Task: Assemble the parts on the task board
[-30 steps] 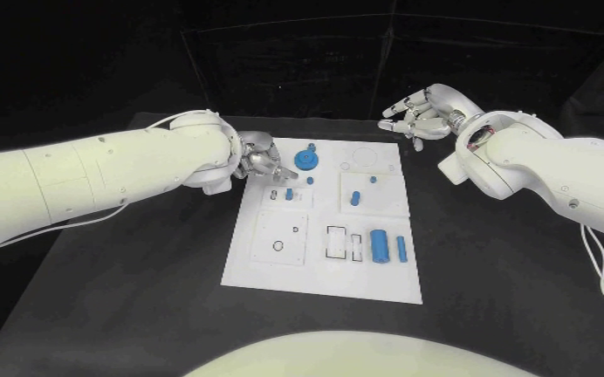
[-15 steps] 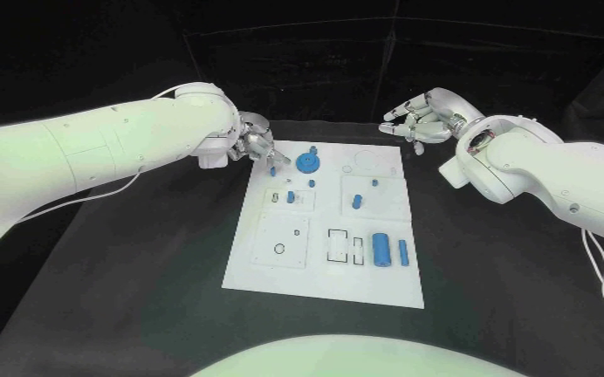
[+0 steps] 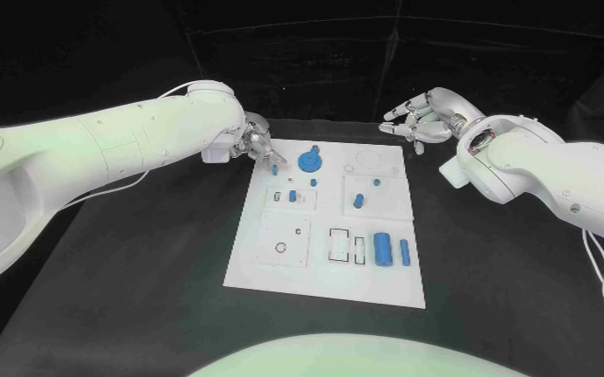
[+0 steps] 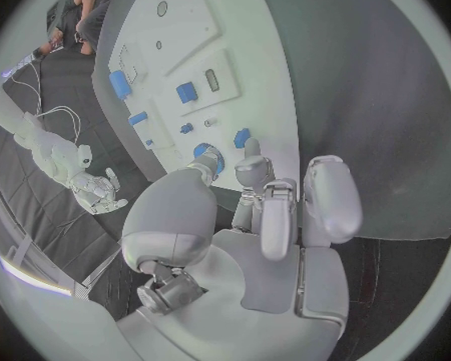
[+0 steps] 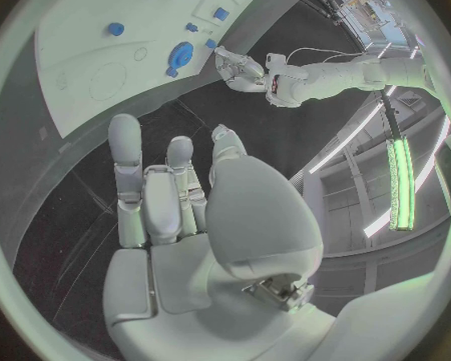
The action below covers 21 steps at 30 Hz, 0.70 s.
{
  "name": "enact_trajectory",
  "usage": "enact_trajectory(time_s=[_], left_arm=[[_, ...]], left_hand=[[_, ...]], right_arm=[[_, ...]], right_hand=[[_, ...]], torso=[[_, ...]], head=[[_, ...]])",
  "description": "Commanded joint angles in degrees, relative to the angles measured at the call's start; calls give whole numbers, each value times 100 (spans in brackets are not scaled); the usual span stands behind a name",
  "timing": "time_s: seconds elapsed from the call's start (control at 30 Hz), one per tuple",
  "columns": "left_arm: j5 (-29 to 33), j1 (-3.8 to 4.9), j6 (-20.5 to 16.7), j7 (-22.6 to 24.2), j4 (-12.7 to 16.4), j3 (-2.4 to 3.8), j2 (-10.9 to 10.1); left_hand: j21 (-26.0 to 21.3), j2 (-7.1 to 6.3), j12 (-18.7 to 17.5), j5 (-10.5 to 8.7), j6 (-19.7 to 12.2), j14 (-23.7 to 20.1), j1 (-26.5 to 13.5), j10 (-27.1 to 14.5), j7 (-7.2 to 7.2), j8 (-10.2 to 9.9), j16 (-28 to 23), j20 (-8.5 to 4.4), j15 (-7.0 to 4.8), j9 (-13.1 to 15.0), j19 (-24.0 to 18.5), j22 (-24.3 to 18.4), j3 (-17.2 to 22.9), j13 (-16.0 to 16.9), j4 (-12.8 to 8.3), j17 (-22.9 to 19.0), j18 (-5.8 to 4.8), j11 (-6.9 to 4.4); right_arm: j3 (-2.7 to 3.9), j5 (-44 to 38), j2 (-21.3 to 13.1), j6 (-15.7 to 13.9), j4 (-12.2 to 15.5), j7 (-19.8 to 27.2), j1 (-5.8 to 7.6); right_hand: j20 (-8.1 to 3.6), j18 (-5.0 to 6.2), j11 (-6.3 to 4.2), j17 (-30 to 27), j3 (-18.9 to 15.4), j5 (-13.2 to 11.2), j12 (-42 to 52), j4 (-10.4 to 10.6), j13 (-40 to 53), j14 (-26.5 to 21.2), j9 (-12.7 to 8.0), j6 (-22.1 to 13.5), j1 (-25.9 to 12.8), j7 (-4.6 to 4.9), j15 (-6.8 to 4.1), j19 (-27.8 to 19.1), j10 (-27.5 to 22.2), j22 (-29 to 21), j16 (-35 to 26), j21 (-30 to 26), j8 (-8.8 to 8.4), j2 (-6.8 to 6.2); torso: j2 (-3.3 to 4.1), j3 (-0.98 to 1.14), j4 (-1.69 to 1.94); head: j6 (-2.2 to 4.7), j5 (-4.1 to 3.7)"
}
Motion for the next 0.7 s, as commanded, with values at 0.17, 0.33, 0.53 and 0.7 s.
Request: enact_trajectory(time_s=[0.17,0.33,0.53,0.7], left_arm=[[-94,-60,152,-13,-203,7,133],[-94,-122,143,-13,-307,8,212],[-94,-148,135,-13,-363,9,247],[-94,-155,137,-14,-391,9,268]], left_hand=[[40,4,43,-9,53,593,55,21,3,45,36,26,5,-6,13,25,-58,16,6,1507,72,-25],[43,10,45,-9,64,593,67,21,-1,53,36,23,2,-7,15,30,-69,14,5,1507,71,-29],[53,47,52,2,78,593,149,25,-11,71,36,15,-7,-13,20,47,-89,14,-22,1507,68,-39],[52,73,53,6,79,593,223,24,-16,79,36,9,-12,-22,21,49,-103,7,-53,1507,68,-43]], right_arm=[[4,10,29,31,-5,54,9],[4,10,48,37,-14,58,9],[4,11,51,40,-17,59,9],[4,11,56,41,-20,58,9]], right_hand=[[4,48,-9,2,-27,27,-9,-5,-6,107,-5,-31,-36,2,-19,-27,-45,-3,-31,-37,25,2],[4,48,-9,2,-27,27,-9,-5,-6,107,-5,-31,-36,2,-19,-27,-45,-3,-31,-37,25,2],[4,48,-9,2,-27,27,-9,-5,-6,107,-5,-31,-36,2,-19,-27,-45,-3,-31,-37,25,2],[4,48,-9,2,-27,27,-9,-5,-6,107,-5,-31,-36,2,-19,-27,-45,-3,-31,-37,25,2]], torso=[[0,3,12],[-8,3,7],[-11,9,9],[-12,5,13]], head=[[-3,-14],[-18,-11],[-28,-16],[-32,-15]])
